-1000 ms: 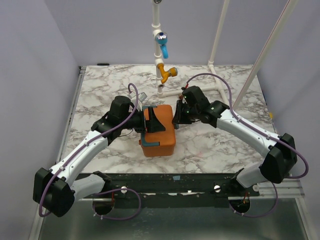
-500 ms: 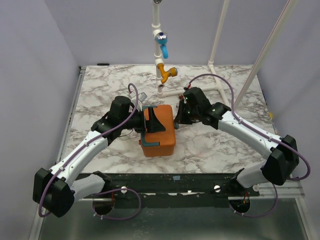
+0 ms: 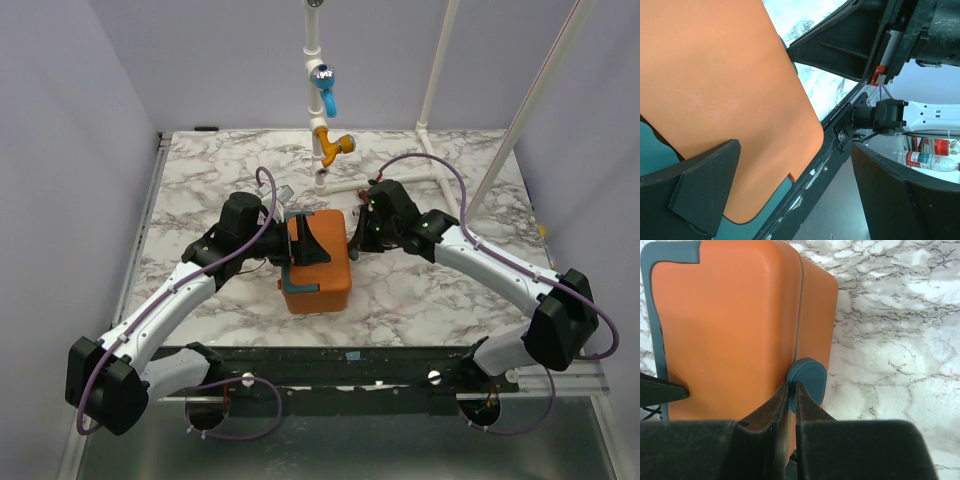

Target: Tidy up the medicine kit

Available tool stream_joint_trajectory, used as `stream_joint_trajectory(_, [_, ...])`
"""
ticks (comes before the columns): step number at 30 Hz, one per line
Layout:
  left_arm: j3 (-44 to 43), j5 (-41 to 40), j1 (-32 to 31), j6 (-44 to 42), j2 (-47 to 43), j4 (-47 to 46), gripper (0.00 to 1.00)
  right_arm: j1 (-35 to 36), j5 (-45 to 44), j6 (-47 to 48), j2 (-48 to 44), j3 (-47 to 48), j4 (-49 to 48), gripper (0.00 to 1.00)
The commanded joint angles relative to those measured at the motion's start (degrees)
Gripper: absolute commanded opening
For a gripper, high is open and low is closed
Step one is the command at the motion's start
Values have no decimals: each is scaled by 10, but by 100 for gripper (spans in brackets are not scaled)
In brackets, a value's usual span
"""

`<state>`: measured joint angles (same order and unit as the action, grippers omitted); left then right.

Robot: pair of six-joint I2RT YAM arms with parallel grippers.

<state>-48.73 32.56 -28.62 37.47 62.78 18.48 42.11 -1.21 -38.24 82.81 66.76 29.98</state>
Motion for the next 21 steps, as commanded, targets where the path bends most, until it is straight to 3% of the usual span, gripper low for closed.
stream_joint_trajectory(1, [24, -38, -1, -15, 8, 84, 97, 3, 2, -19, -6, -22, -29, 10])
stream_joint_trajectory(13, [28, -40, -3, -14, 4, 87, 97, -6, 41, -58, -15, -71, -84, 9])
stream_joint_trajectory(21, [25, -45, -4, -14, 4, 92, 97, -13, -17, -61, -61, -76, -88, 13])
